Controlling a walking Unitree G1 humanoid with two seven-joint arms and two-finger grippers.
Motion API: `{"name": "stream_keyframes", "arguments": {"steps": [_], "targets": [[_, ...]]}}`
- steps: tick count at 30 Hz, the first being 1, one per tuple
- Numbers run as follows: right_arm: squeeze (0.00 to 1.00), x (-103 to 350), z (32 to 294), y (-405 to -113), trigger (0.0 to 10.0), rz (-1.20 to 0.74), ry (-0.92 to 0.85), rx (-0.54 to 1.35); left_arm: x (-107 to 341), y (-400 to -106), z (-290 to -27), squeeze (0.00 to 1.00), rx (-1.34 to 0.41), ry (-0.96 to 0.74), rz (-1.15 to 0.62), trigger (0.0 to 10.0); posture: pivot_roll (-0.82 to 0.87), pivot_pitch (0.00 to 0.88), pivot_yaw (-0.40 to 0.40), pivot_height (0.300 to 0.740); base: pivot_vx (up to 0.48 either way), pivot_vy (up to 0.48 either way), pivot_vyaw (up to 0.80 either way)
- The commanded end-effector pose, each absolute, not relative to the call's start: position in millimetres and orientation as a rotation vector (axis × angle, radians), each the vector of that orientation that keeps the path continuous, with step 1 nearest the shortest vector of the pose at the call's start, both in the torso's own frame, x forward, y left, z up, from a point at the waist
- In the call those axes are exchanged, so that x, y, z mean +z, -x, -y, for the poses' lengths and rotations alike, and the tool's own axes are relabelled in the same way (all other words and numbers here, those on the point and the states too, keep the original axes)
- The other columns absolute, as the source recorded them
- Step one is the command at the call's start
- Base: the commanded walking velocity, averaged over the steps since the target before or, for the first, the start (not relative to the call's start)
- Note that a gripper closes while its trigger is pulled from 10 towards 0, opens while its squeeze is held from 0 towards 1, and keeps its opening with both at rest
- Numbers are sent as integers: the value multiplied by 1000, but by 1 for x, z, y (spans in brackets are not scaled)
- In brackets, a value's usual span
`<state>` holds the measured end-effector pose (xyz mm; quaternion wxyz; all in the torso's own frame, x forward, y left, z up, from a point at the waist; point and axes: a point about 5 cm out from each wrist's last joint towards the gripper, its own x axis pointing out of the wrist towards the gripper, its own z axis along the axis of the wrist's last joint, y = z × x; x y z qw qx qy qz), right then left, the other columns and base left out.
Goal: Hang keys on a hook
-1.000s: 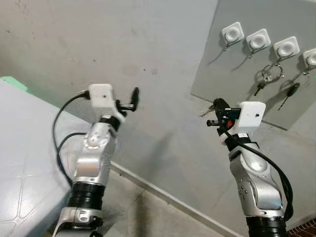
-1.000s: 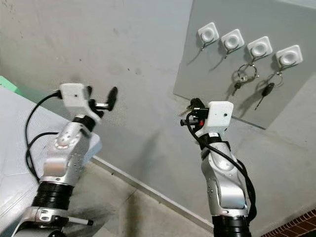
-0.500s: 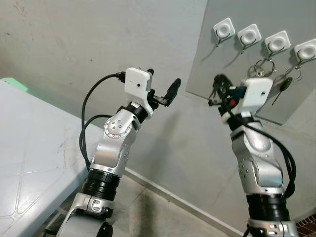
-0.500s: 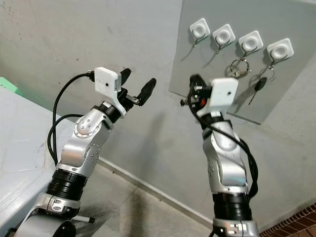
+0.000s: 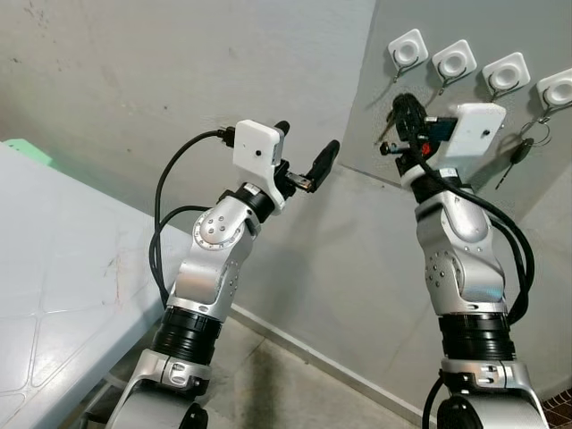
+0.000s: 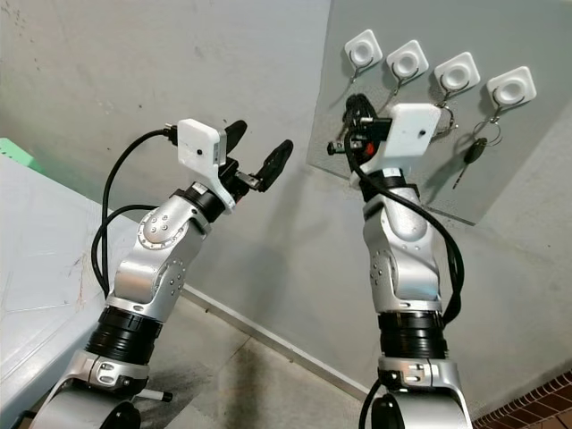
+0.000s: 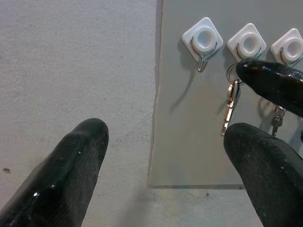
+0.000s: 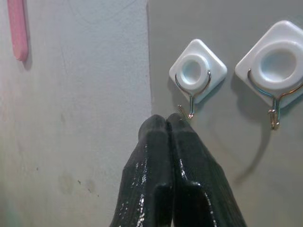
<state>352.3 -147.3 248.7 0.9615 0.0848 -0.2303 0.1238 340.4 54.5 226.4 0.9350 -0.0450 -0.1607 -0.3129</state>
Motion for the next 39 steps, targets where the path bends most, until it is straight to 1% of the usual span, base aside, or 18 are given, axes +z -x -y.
{"name": "stream_keyframes", "arguments": {"steps": [1, 2, 4, 9, 10, 17, 31, 39], "targets": [[0, 262, 147, -352, 10000, 536, -212, 295, 236, -339, -53, 0, -653, 91, 360, 10000, 113, 21, -36, 740, 0, 0, 0], [0, 264, 145, -347, 10000, 563, -267, 357, 236, -338, -54, 0, -652, 89, 358, 10000, 128, 27, -50, 740, 0, 0, 0], [0, 265, 145, -344, 10000, 569, -300, 388, 236, -338, -55, 0, -652, 89, 358, 10000, 128, 27, -50, 740, 0, 0, 0], [0, 263, 152, -340, 10000, 585, -361, 383, 236, -337, -57, 0, -654, 93, 359, 10000, 128, 30, -50, 740, 0, 0, 0], [0, 262, 157, -340, 10000, 591, -414, 380, 236, -337, -57, 0, -654, 94, 359, 10000, 125, 29, -50, 740, 0, 0, 0], [0, 257, 166, -344, 10000, 570, -440, 327, 241, -338, -56, 0, -660, 104, 364, 10000, 123, 25, -49, 740, 0, 0, 0], [0, 248, 158, -352, 10000, 526, -484, 322, 243, -329, -42, 0, -720, 105, 376, 10000, 134, 17, -54, 740, 0, 0, 0], [0, 245, 160, -345, 10000, 560, -518, 345, 240, -325, -39, 0, -736, 92, 366, 10000, 133, 12, -52, 740, 0, 0, 0]]}}
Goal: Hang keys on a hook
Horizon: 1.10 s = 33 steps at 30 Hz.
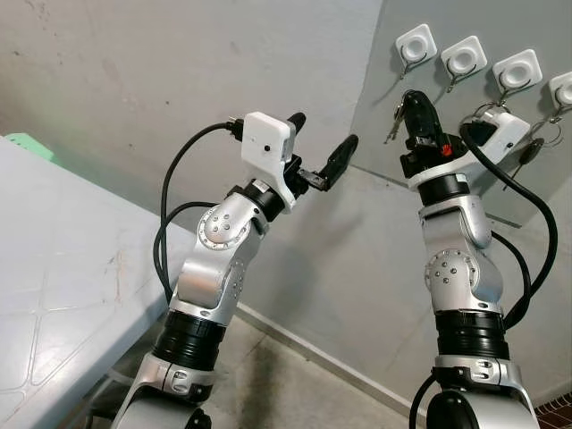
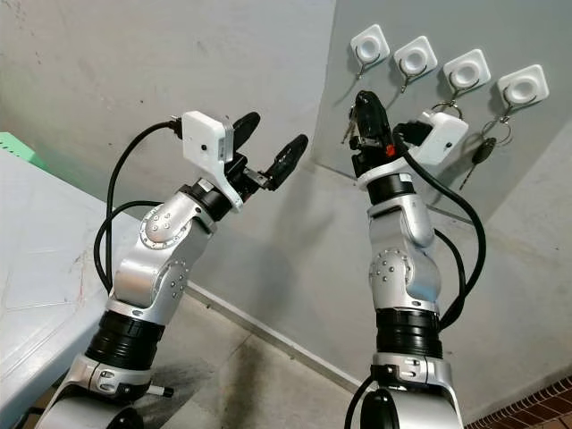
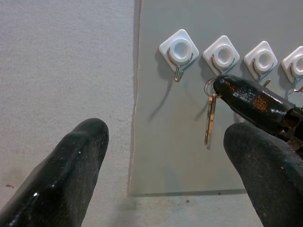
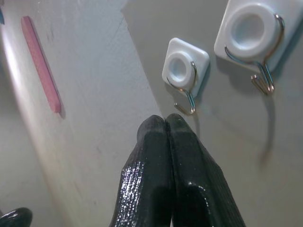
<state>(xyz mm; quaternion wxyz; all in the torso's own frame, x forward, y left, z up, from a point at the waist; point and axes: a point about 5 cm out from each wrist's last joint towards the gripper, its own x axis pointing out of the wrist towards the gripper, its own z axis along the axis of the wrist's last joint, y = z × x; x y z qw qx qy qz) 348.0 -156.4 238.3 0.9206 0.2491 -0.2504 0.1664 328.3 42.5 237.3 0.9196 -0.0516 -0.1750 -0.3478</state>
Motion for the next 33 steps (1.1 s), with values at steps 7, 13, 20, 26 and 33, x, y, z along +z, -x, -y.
{"name": "stream_keyframes", "arguments": {"steps": [7, 13, 20, 26, 33], "targets": [[0, 243, 168, -343, 10000, 574, -566, 297, 240, -326, -39, 0, -740, 89, 363, 10000, 130, 13, -47, 740, 0, 0, 0], [0, 247, 173, -347, 10000, 586, -596, 264, 241, -326, -40, 0, -742, 90, 364, 10000, 129, 15, -46, 740, 0, 0, 0], [0, 253, 175, -352, 10000, 592, -611, 254, 242, -325, -40, 0, -739, 93, 363, 10000, 137, 23, -51, 740, 0, 0, 0], [0, 256, 176, -356, 10000, 592, -618, 250, 242, -325, -41, 0, -734, 97, 361, 10000, 138, 26, -52, 740, 0, 0, 0], [0, 257, 177, -358, 10000, 594, -660, 234, 242, -325, -42, 0, -730, 97, 360, 10000, 142, 30, -53, 740, 0, 0, 0]]}}
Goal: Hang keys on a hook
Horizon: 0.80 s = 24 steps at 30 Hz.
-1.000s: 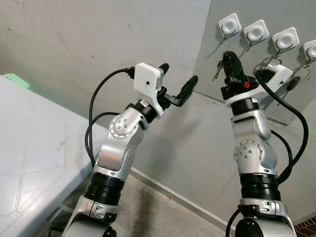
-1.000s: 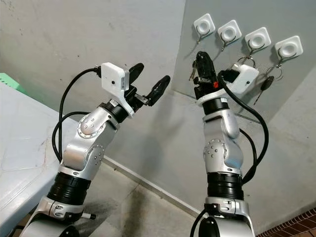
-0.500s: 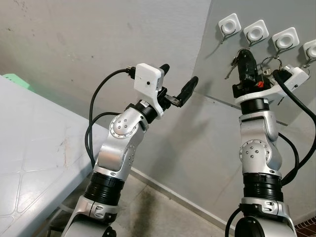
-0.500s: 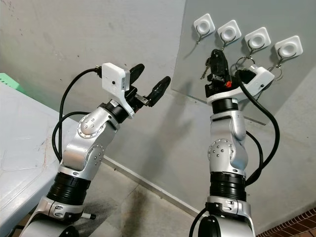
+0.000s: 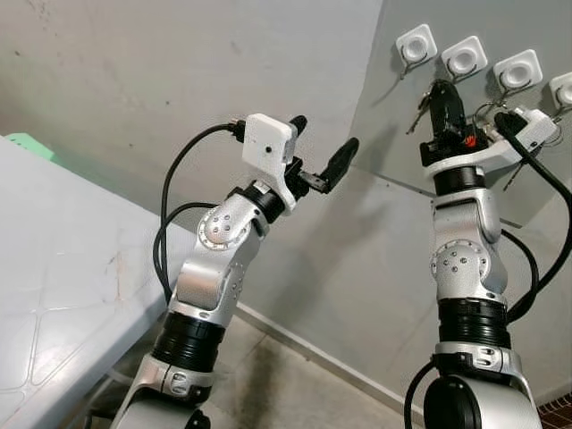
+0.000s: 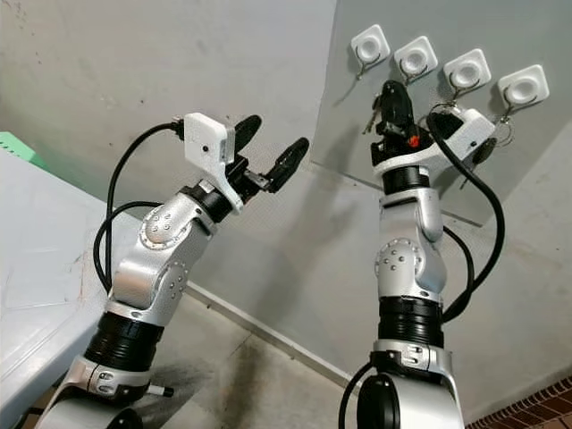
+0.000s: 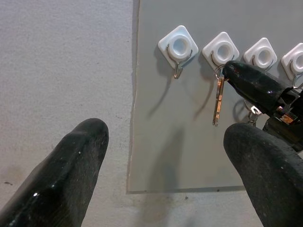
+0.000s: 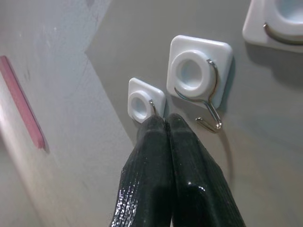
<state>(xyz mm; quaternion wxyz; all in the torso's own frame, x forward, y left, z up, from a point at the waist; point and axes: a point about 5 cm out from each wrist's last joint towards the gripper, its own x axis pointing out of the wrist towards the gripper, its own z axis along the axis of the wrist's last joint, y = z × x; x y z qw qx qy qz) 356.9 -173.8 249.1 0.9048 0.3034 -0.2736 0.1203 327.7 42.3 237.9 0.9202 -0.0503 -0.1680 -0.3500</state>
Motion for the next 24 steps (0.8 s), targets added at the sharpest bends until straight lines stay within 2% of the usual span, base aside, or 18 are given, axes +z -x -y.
{"name": "stream_keyframes", "arguments": {"steps": [1, 12, 24], "targets": [[0, 256, 178, -358, 10000, 593, -671, 230, 242, -325, -42, 0, -730, 97, 360, 10000, 143, 30, -55, 740, 0, 0, 0], [0, 242, 181, -356, 10000, 566, -798, 183, 243, -326, -43, 0, -729, 101, 357, 10000, 140, 37, -49, 740, 0, 0, 0], [0, 249, 185, -358, 10000, 593, -885, 183, 244, -326, -43, 0, -729, 105, 357, 10000, 142, 39, -47, 740, 0, 0, 0]]}}
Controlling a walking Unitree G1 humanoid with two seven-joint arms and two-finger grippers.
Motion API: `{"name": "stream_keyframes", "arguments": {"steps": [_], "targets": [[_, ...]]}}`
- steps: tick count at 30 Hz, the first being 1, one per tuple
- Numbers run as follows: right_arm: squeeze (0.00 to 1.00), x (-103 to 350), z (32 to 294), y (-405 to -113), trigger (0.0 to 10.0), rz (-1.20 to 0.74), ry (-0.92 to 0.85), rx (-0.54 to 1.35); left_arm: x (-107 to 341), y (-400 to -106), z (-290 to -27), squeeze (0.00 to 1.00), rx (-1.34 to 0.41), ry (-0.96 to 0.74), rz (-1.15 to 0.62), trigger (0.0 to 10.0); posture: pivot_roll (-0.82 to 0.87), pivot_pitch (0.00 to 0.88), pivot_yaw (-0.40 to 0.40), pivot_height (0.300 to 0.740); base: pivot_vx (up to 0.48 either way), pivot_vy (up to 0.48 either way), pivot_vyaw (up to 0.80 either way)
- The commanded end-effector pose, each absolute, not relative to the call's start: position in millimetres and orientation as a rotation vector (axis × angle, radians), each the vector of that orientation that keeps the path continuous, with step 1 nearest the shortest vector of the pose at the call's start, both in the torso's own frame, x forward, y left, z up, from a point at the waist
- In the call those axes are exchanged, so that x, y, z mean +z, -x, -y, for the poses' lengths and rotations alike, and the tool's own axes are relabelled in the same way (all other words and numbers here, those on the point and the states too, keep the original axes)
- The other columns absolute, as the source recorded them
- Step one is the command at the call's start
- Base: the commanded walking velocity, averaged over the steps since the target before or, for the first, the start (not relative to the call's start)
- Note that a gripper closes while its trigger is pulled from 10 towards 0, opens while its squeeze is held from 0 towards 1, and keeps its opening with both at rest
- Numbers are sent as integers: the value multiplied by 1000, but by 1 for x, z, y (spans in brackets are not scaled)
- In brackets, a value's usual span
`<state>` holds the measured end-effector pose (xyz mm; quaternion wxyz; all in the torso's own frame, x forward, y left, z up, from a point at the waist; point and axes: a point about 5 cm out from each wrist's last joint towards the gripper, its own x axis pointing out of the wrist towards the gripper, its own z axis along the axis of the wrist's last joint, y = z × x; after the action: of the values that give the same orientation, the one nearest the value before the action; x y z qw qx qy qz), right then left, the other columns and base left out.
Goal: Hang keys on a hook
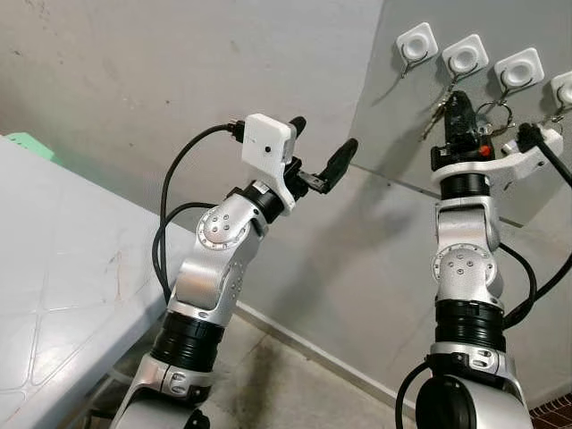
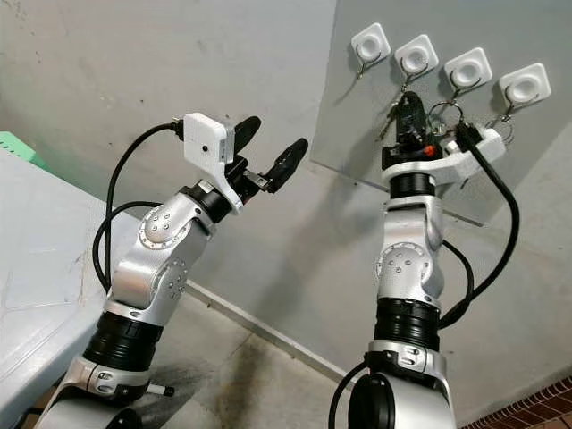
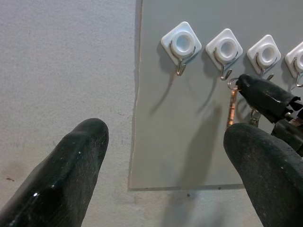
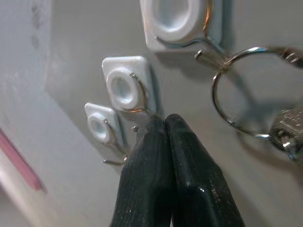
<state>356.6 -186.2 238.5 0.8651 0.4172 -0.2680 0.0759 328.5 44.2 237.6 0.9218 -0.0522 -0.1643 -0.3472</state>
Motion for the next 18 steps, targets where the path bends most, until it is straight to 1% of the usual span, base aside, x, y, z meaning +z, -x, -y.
{"name": "stream_keyframes", "arguments": {"steps": [1, 6, 18], "targets": [[0, 250, 183, -357, 10000, 597, -887, 193, 244, -327, -43, 0, -728, 105, 357, 10000, 143, 39, -47, 740, 0, 0, 0], [0, 251, 179, -356, 10000, 597, -864, 221, 244, -327, -43, 0, -725, 105, 358, 10000, 144, 39, -48, 740, 0, 0, 0], [0, 248, 178, -353, 10000, 587, -854, 239, 245, -328, -44, 0, -720, 112, 359, 10000, 143, 42, -49, 740, 0, 0, 0]]}}
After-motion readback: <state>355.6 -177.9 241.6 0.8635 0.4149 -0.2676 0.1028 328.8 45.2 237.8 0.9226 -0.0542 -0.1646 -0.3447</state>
